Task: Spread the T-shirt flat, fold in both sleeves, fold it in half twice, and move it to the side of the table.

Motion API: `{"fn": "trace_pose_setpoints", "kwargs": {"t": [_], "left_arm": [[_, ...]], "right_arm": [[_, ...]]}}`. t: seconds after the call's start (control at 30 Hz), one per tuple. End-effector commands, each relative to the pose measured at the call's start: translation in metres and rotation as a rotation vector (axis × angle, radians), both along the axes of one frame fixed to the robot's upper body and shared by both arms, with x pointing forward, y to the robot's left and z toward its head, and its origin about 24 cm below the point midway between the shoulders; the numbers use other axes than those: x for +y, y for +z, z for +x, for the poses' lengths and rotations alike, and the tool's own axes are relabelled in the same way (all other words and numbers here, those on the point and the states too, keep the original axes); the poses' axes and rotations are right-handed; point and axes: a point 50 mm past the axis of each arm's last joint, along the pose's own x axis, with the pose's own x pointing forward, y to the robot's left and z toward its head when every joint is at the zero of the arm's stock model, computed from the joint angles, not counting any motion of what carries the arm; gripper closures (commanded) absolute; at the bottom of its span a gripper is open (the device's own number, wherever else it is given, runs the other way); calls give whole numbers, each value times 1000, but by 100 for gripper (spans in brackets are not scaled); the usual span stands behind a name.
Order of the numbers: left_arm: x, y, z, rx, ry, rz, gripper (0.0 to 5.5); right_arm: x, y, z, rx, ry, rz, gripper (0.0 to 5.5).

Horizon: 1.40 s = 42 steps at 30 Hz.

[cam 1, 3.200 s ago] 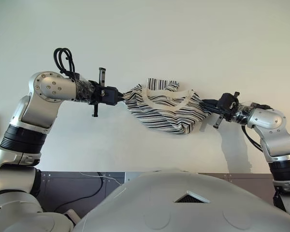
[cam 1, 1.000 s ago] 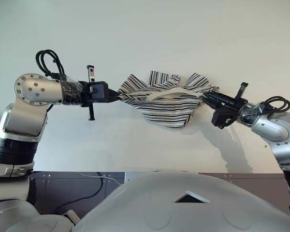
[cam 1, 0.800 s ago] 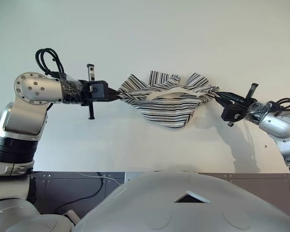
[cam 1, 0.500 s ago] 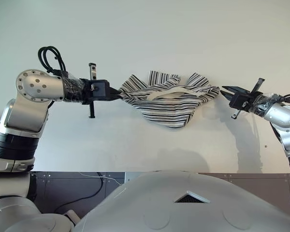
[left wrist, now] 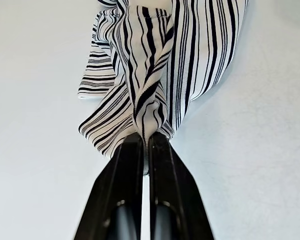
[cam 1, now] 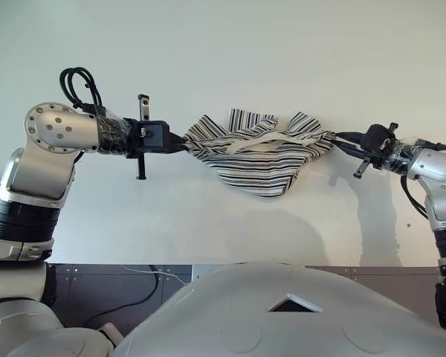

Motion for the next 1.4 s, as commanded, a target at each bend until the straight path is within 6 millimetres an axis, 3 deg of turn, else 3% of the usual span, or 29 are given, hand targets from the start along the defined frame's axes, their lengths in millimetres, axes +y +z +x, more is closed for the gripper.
{"fn": "trace_pose_setpoints", "kwargs": {"t": [0.03, 0.3, 0.6, 0.73, 1.07, 1.27, 1.4], "left_arm": [[0, 3, 3, -8, -24, 25, 540], [1, 2, 3, -3, -37, 37, 540], [1, 2, 5, -1, -51, 49, 540], [2, 1, 5, 0, -55, 51, 540], [2, 1, 6, 0, -62, 52, 540], [2, 1, 6, -1, -62, 49, 540], [1, 1, 7, -3, -62, 48, 540]], "right_arm": [[-7, 4, 7, 36, -22, 22, 492], [-1, 2, 9, 151, 34, 74, 492], [-4, 10, 31, 147, 11, 86, 492], [-3, 7, 30, 182, 37, 82, 421], [0, 5, 38, 229, 67, 86, 421], [2, 4, 30, 254, 97, 110, 529], [5, 4, 29, 250, 101, 120, 536]]}}
